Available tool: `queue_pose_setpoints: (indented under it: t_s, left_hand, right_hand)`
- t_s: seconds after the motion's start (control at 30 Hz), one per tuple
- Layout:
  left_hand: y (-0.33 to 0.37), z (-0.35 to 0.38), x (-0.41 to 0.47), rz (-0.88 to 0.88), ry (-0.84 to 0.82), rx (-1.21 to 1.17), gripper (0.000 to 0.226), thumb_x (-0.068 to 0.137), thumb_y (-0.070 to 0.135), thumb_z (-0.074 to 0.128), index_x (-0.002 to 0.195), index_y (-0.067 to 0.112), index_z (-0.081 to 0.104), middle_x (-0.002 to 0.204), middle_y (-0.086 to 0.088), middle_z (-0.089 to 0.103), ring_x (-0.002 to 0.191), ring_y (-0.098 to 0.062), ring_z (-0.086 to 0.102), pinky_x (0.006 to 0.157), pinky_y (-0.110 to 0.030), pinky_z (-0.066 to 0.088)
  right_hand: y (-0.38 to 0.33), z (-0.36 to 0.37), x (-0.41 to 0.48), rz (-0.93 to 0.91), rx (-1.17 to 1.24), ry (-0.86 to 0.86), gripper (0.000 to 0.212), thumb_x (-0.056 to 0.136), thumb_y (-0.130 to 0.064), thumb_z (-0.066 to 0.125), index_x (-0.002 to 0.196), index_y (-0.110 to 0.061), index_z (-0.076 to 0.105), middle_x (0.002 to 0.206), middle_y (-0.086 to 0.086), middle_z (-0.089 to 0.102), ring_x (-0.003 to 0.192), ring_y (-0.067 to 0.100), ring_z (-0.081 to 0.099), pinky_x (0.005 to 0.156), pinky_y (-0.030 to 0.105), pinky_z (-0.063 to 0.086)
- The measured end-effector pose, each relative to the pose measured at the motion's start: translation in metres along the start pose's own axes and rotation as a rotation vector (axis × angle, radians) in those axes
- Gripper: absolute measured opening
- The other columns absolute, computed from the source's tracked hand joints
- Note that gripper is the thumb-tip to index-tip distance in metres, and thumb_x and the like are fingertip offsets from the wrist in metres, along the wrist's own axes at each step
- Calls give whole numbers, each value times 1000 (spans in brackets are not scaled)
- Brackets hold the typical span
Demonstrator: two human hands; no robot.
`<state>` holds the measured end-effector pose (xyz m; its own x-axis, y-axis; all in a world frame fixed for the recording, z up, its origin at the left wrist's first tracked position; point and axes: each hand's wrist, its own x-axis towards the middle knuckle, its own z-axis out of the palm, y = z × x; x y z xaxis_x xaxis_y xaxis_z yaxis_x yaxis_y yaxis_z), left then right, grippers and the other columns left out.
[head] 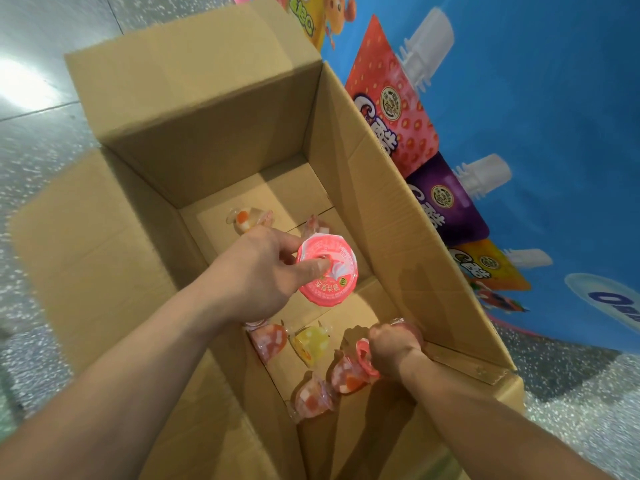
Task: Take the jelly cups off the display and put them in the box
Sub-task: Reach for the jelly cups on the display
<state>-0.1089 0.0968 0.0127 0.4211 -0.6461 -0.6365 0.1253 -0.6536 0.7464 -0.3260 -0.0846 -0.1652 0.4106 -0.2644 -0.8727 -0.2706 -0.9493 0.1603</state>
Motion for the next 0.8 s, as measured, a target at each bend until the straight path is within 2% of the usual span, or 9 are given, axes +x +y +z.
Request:
queue_pose_setpoints:
  t_s: [0.17, 0.23, 0.3, 0.37, 0.43, 0.53, 0.63, 0.7, 0.8]
  left_hand:
    - [3, -5, -3, -5, 37, -8, 28, 90, 46, 67, 97, 21, 77, 87, -14, 76, 84, -41, 71, 71, -59, 57]
    - [5, -6, -5, -2, 45, -3, 26, 90, 45, 67, 96, 22, 77, 84, -16, 75, 74, -41, 68, 67, -54, 59]
    - [6, -7, -4, 0, 72, -11, 27, 91, 44, 66, 97, 20, 76, 81, -17, 73, 56, -32, 57, 59, -41, 53]
    - [7, -7, -2, -6, 100, -32, 26, 91, 43, 67, 98, 20, 75, 81, -21, 71, 50, -21, 51, 56, -37, 47]
    - [9, -7, -1, -16, 136, -71, 24, 90, 43, 68, 101, 23, 75, 84, -23, 71, 52, -22, 51, 56, -43, 50]
    - [9, -8, 0, -17, 170, -158, 24, 90, 38, 70, 107, 22, 74, 91, -24, 72, 58, -31, 55, 57, -60, 52]
    - [13, -10, -1, -8, 164, -164, 20, 90, 38, 71, 101, 21, 74, 91, -22, 73, 59, -41, 58, 58, -63, 52]
    - [17, -10, -2, -4, 162, -167, 17, 89, 38, 71, 96, 23, 74, 92, -21, 73, 71, -49, 65, 67, -62, 54]
    - [22, -8, -3, 27, 142, -181, 13, 89, 39, 70, 92, 27, 75, 89, -11, 76, 87, -38, 71, 77, -51, 59]
  right_hand:
    - [11, 1, 3, 26, 258, 9, 31, 93, -17, 63, 123, -14, 59, 115, 7, 65, 110, 21, 64, 91, 29, 54]
    - [19, -4, 1, 27, 409, 34, 29, 88, -21, 72, 117, -20, 69, 104, 1, 69, 99, 16, 66, 85, 26, 53]
    - [24, -14, -6, 8, 741, 115, 19, 86, -19, 77, 105, -20, 79, 96, 2, 77, 93, 15, 71, 85, 32, 58]
    - [24, -31, -24, -59, 1163, 152, 12, 88, -13, 77, 98, -10, 81, 92, 17, 77, 89, 25, 72, 81, 46, 58]
    - [22, -51, -45, -119, 1471, 148, 13, 91, -16, 73, 98, -9, 80, 94, 28, 73, 82, 36, 69, 79, 56, 57]
    - [24, -81, -72, -169, 1711, 128, 27, 88, -23, 70, 109, -6, 75, 100, 32, 70, 88, 54, 67, 86, 63, 56]
    - [30, -107, -96, -248, 1873, 90, 36, 88, -19, 67, 120, -4, 68, 112, 29, 70, 103, 46, 68, 87, 56, 58]
    - [35, -122, -108, -299, 1986, 67, 39, 88, -14, 64, 125, -3, 65, 118, 25, 69, 108, 38, 69, 86, 52, 60]
    - [40, -139, -122, -336, 2096, 7, 39, 88, -12, 63, 125, -3, 66, 121, 24, 68, 110, 33, 69, 90, 53, 57]
